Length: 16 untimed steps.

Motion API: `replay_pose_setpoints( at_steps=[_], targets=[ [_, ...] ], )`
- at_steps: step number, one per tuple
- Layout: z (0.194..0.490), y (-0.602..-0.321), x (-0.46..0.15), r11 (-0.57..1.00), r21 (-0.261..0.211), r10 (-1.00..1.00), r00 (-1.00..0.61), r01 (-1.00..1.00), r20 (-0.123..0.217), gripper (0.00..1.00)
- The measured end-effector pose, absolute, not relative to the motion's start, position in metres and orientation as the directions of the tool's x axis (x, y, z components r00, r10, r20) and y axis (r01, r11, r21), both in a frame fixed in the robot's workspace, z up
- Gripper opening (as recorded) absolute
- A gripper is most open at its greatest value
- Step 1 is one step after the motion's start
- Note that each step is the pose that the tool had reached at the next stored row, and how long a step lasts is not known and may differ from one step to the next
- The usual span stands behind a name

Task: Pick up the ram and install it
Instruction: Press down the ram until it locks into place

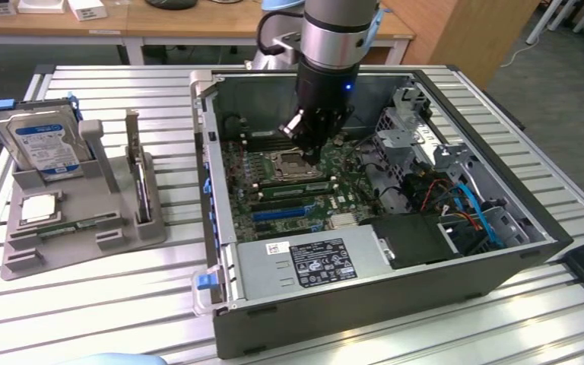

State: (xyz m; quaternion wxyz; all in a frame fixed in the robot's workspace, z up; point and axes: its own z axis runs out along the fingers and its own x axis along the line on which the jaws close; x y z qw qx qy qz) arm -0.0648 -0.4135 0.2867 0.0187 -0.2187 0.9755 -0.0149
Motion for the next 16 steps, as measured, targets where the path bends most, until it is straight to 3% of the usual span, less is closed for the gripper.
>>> replay_pose_setpoints(
  at_steps=[16],
  targets=[
    [0.2867,-0.4135,-0.0648,0.986,-0.037,-0.162,-0.986,-0.161,-0.03,0.1]
  ],
)
